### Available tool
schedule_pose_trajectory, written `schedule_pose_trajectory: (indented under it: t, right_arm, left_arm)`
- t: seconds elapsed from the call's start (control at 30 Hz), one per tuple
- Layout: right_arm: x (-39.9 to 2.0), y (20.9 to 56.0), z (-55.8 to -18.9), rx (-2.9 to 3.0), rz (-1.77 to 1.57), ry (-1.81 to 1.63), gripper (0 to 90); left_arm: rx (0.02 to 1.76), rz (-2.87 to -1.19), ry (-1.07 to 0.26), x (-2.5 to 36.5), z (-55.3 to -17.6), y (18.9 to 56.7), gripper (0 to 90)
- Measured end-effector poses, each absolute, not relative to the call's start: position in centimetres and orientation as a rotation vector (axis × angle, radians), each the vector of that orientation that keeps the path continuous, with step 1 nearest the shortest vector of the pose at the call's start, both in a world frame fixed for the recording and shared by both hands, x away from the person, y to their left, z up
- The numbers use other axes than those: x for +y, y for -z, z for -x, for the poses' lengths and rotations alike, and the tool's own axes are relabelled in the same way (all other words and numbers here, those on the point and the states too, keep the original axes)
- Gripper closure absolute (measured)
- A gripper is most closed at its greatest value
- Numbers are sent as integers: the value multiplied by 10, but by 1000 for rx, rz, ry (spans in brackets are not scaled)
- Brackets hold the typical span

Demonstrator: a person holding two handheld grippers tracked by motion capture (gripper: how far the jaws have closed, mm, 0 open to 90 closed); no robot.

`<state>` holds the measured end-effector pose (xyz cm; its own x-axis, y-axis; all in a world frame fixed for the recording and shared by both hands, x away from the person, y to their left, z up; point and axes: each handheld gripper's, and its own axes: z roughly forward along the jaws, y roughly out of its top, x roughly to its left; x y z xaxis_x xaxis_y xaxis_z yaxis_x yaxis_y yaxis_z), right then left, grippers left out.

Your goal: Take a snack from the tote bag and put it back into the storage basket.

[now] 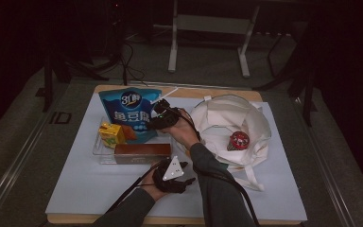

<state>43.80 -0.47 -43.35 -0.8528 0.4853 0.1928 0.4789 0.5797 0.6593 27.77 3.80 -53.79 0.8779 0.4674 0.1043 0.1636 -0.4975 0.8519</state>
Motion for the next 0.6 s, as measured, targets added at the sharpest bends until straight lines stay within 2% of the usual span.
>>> schedule_pose_trajectory:
  t: [0.6]
  right_arm:
    - [-8,435,-438,2781,-870,-1167,648]
  left_arm:
    - [456,-2085,-394,38,-278,538,386]
